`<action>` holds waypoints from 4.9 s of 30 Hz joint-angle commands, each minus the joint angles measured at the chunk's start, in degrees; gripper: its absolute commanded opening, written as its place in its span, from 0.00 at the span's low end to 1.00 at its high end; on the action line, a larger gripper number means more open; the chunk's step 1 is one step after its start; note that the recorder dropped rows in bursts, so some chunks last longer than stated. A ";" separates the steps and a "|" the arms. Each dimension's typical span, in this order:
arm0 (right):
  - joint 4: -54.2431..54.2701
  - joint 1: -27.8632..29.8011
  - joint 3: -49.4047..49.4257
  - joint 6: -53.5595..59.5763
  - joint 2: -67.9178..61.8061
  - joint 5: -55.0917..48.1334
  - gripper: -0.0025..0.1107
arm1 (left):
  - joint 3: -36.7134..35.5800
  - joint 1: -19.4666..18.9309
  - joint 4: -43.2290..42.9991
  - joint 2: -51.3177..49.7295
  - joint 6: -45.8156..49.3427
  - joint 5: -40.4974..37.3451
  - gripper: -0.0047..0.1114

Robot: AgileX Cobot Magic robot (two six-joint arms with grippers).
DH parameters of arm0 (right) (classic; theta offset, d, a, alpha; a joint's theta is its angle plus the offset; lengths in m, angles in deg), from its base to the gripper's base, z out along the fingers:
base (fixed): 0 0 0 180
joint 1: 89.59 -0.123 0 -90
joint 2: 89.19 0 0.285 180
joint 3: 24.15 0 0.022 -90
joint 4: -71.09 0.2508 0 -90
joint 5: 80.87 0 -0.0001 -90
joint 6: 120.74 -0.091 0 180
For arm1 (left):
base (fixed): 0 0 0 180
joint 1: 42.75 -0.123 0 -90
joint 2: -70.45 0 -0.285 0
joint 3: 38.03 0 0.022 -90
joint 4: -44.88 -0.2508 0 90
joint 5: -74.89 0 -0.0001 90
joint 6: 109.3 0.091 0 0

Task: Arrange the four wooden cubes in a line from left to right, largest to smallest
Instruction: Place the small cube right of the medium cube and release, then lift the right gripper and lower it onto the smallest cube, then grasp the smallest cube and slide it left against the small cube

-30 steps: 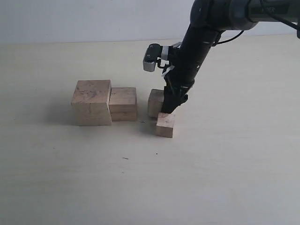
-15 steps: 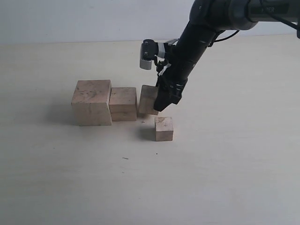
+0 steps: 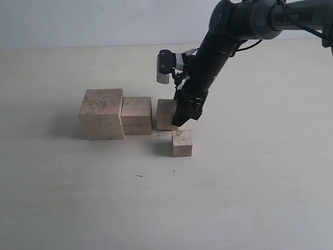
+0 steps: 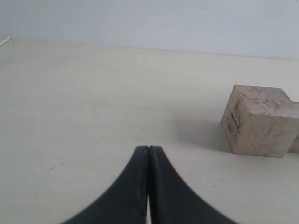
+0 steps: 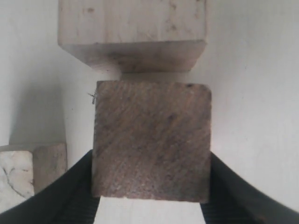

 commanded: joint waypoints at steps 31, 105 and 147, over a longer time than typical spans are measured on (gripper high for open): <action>4.64 -0.05 0.13 1.68 -1.55 1.31 0.57 | -0.15 -0.28 -0.07 0.30 0.07 0.68 0.04; 10.30 -0.37 31.14 -9.01 24.79 11.64 0.50 | -0.15 -0.28 -0.07 0.30 0.07 0.68 0.04; 15.35 -0.37 31.03 13.72 16.07 16.05 0.54 | -0.15 -0.28 -0.07 0.30 0.07 0.68 0.04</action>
